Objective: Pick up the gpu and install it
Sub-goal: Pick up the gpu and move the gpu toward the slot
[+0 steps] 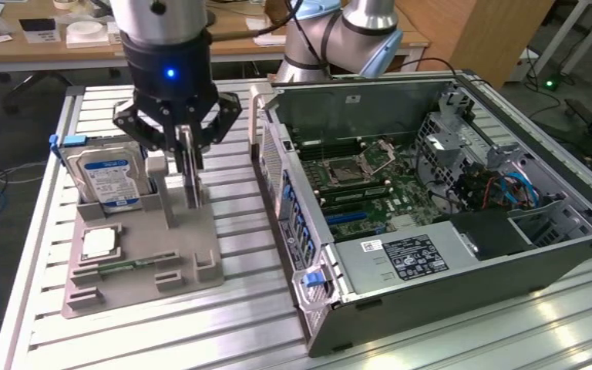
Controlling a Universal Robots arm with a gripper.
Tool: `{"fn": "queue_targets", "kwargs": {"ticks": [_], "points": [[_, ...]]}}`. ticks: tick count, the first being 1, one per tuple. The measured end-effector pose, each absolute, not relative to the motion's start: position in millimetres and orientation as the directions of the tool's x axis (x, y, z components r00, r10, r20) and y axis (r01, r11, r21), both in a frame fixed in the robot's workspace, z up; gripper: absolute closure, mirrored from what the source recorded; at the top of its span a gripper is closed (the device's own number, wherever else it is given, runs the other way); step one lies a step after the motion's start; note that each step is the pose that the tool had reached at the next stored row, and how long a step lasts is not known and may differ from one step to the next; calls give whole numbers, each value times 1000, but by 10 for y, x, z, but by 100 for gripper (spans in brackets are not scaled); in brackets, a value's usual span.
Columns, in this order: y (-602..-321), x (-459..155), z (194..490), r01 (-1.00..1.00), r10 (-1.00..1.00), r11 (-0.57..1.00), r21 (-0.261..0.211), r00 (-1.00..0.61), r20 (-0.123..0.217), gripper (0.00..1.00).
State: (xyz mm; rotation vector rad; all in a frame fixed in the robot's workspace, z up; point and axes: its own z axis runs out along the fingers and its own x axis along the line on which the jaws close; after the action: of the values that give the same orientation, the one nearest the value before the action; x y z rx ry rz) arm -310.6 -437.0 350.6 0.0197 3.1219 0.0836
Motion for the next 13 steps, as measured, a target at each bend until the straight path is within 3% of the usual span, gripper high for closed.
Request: {"fn": "queue_targets", "kwargs": {"ticks": [13], "points": [[-4370,-3106,4064,12,13,998,56,-1000,-18,72]]}}
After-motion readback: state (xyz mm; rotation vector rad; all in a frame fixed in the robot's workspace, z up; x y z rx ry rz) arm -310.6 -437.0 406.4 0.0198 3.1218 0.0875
